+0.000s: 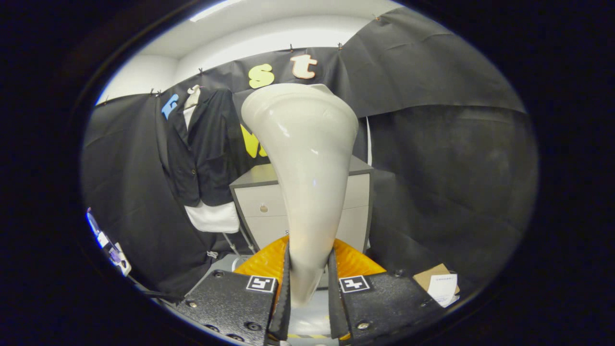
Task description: Iron the clothes twice with a garment steamer, once on the left side and once on the right side.
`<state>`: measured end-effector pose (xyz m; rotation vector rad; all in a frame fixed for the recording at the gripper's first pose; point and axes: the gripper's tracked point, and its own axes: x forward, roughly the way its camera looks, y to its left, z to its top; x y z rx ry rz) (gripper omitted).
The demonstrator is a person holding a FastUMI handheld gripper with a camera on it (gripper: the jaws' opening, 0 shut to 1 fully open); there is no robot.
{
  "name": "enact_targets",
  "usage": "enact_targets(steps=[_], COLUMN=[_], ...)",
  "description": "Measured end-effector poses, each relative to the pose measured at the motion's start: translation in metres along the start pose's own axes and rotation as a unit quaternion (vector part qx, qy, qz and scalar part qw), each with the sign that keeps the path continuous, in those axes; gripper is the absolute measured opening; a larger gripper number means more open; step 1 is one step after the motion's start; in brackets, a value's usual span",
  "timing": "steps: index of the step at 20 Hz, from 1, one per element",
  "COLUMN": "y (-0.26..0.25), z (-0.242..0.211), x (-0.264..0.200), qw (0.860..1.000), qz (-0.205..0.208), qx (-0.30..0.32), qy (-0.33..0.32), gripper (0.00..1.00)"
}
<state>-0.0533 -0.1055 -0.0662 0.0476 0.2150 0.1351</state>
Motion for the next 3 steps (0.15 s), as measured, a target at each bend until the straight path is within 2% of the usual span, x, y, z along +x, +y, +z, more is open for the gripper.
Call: enact_targets(steps=[3], y=[0.0026], z=[0.0007], x=[0.0005], qw=[1.0], qz=[0.001], qx=[-0.005], qy=[-0.002], gripper=[0.35])
